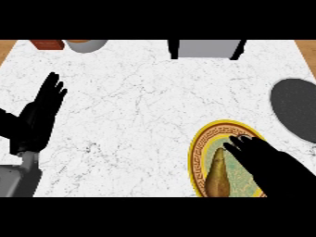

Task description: Pick the pear from the plate and place it in the pan

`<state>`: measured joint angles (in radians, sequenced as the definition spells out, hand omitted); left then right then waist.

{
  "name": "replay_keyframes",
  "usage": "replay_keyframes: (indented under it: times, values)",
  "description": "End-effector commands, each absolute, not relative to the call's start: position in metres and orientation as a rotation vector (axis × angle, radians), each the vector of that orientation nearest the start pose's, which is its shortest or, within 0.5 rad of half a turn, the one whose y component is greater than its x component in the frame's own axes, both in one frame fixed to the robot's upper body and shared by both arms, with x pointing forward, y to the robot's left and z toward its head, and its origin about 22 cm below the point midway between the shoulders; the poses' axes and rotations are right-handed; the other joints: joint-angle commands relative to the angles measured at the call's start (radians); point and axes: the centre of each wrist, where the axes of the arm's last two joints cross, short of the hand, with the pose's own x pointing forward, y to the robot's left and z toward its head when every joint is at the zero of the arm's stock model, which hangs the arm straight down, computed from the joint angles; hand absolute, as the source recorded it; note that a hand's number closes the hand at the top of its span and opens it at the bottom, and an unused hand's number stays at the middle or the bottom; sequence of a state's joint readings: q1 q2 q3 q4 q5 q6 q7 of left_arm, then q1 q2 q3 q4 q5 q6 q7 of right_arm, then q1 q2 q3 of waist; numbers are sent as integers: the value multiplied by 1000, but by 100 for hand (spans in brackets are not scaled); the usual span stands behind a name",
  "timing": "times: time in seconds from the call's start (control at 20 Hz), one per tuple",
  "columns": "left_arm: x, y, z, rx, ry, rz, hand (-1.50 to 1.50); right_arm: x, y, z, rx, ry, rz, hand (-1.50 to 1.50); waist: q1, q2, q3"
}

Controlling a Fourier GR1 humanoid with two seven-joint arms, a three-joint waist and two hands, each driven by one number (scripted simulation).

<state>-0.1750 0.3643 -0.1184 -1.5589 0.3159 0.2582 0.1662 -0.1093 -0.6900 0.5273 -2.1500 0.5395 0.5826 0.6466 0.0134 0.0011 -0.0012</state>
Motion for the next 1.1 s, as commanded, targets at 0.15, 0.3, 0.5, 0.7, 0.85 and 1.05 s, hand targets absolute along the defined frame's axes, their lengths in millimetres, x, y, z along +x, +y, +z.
replay_keyframes:
  times: [0.15, 0.3, 0.5, 0.7, 0.85, 1.05]
  values:
    - [279, 273, 66, 96, -1519, 48, 0, 166, -166, 139, -846, -952, 1702, -150, -13, -3, 0]
    - [274, 254, 51, 117, -1525, 39, 0, 169, -147, 132, -893, -945, 1716, -150, -10, -2, 1]
    - [274, 276, 44, 100, -1520, 46, 0, 180, -142, 127, -863, -994, 1703, -150, -12, -1, 1]
    - [273, 274, 72, 111, -1526, 48, 0, 187, -127, 125, -847, -952, 1711, -150, -9, -2, 1]
    - [278, 282, 70, 98, -1528, 39, 0, 179, -129, 103, -865, -894, 1704, -150, -12, -2, 1]
    - [270, 260, 59, 97, -1519, 45, 0, 194, -121, 79, -939, -863, 1682, -150, -10, -2, 1]
